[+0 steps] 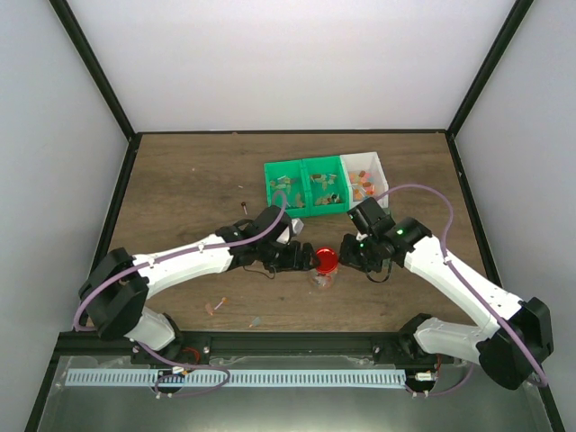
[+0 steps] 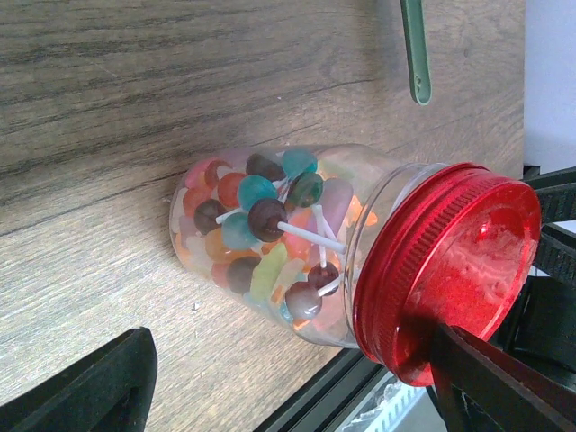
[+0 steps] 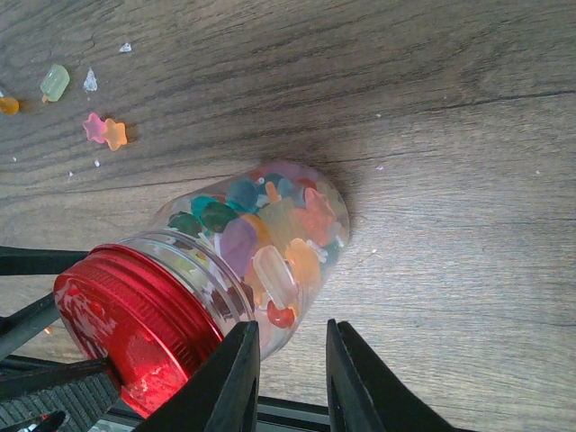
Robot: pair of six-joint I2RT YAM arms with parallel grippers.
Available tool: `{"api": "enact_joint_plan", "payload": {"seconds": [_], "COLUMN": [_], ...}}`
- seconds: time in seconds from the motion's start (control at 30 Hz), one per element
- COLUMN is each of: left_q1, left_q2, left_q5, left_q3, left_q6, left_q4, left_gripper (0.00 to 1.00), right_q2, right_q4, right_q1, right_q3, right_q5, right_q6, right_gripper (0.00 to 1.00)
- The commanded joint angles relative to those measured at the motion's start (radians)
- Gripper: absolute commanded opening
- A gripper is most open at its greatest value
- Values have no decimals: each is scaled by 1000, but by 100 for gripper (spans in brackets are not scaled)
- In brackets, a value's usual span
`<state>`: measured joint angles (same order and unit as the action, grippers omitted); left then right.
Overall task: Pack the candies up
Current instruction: Close the bottle lid on the packing bottle.
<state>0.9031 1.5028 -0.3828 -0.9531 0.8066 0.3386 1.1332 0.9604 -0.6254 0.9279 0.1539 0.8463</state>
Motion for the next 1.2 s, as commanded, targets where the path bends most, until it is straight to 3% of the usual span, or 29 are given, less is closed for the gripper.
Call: {"api": "enact_joint_plan", "payload": {"seconds": [0.0,0.17,0.43,0.87,1.17], "left_q1": [3,3,2,-9,-10], "left_q2": [14,7,46,114,125], "left_q5": [9,10,6,56,62], "left_q3": [0,-48,-123,-132,-186], "left_q6": [-13,-16,-5,26,11], "left_q4": [8,8,5,46,72], "left_gripper": [84,84,84,85,86], "right_q2": [-7,-8,-52,4,54], "right_q4": [-7,22,176,57,-62], "right_q1": [-6,-7,-4,-8,-8], "right_q3": [21,40,159,155,46], "right_q5": [-2,-33,-206,-27,86], "right_q6": [-7,0,78,7,-23], "right_gripper": [24,24,24,20,21]}}
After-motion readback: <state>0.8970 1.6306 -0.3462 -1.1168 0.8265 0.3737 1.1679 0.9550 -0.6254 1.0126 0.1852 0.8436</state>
